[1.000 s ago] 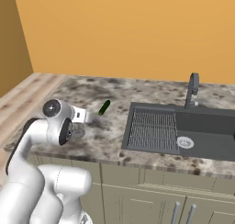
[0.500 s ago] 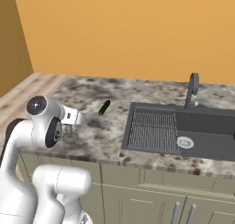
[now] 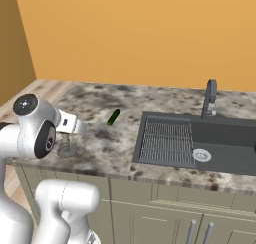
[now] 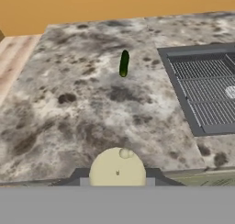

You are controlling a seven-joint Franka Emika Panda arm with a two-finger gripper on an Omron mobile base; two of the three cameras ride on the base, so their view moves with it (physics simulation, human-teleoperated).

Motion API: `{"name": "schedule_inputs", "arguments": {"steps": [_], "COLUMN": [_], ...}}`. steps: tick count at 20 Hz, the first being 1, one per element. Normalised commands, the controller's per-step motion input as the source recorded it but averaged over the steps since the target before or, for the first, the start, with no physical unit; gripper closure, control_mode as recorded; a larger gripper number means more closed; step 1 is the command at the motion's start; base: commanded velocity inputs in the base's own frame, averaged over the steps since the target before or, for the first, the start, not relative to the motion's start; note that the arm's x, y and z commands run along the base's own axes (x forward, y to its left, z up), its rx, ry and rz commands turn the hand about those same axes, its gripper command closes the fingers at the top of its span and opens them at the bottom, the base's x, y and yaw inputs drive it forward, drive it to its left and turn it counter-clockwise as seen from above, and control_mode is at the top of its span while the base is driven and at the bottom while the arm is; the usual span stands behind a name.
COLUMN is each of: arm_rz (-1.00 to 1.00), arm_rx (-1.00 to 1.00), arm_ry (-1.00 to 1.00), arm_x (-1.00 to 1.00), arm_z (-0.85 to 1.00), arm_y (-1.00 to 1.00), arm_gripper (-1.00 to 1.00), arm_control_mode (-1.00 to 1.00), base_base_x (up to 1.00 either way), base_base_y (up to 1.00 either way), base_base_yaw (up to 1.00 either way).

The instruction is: Pick the candle and candle from the dining table and place them in the open cabinet. Close the cabinet after placing the objects.

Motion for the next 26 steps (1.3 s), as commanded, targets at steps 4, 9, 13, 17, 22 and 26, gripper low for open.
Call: {"name": "schedule_inputs", "arguments": {"steps": [4, 9, 13, 17, 22, 26], "arm_rz": [0.00, 0.00, 0.00, 0.00, 0.00, 0.00], "arm_rx": [0.00, 0.00, 0.00, 0.00, 0.00, 0.00], "arm_ry": [-0.02, -0.01, 0.00, 0.00, 0.00, 0.00], "arm_x": [-0.59, -0.59, -0.50, -0.50, 0.00, 0.00], "arm_z": [0.08, 0.14, 0.18, 0.14, 0.00, 0.00], "arm_y": [0.00, 0.00, 0.00, 0.00, 0.00, 0.00], "arm_gripper": [1.00, 1.00, 1.00, 1.00, 1.00, 1.00], "arm_control_mode": [-1.00, -1.00, -1.00, -1.00, 1.00, 1.00], "base_base_x": [0.00, 0.00, 0.00, 0.00, -0.33, -0.09], "base_base_y": [0.00, 0.00, 0.00, 0.00, 0.00, 0.00], "base_base_yaw": [0.00, 0.00, 0.00, 0.00, 0.02, 0.10]}}
